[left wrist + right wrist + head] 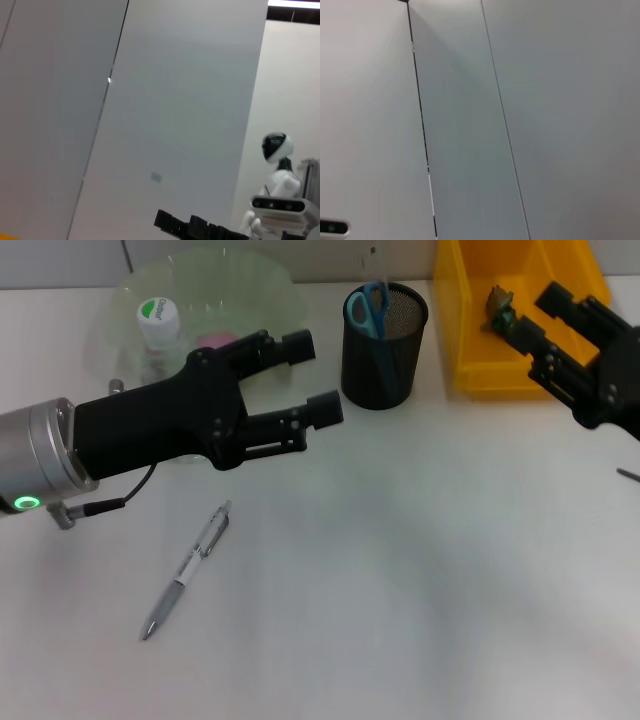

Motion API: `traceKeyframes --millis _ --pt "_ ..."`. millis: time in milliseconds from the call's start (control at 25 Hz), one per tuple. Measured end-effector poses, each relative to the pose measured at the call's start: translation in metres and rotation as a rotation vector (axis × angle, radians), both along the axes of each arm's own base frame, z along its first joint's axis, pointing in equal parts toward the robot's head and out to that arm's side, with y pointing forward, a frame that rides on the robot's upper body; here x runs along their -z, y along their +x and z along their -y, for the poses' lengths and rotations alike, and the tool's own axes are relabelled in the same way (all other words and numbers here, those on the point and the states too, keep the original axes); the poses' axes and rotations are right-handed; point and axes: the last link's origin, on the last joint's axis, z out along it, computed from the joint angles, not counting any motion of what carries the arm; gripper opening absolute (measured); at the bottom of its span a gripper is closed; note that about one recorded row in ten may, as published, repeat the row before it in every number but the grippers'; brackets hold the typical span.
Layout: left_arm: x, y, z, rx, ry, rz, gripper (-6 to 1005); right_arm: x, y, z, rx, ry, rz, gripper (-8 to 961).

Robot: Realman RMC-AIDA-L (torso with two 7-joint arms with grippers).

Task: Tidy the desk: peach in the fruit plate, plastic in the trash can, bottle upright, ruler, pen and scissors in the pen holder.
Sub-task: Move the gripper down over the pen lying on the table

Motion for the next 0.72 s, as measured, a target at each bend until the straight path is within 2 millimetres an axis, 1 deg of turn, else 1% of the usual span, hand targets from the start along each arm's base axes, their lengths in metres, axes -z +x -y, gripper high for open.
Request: traceKeyframes --millis 40,80,160,200,320,360,520,720 --pt "0.000 0.000 0.000 0.000 0.000 0.000 834 0.000 0.002 0.003 0.004 -0.002 -0.003 616" --pt "-0.004 0.003 -0.002 -0.017 -0.048 -0.052 834 0.000 0.003 0.005 0.008 -0.004 -0.007 616" --pt "-0.010 0.006 -0.006 -0.040 -0.086 -0.110 834 0.001 0.008 0.011 0.024 -0.005 -0.013 616" --pt "-0.010 0.006 -0.006 -0.040 -0.086 -0.110 834 0.001 0.008 0.011 0.024 -0.005 -0.013 616" --pt "-0.020 0.008 -0.013 -0.109 -0.129 -0.166 834 0.002 0.010 0.014 0.032 -0.012 -0.014 616" --pt "-0.027 0.011 -0.017 -0.152 -0.151 -0.198 834 0.004 0.011 0.015 0.038 -0.017 -0.019 617" --pt "-0.032 0.016 -0.020 -0.186 -0.175 -0.242 835 0.005 0.012 0.016 0.043 -0.024 -0.024 617" --pt "-0.030 0.019 -0.021 -0.223 -0.207 -0.320 835 0.006 0.012 0.017 0.045 -0.026 -0.025 617"
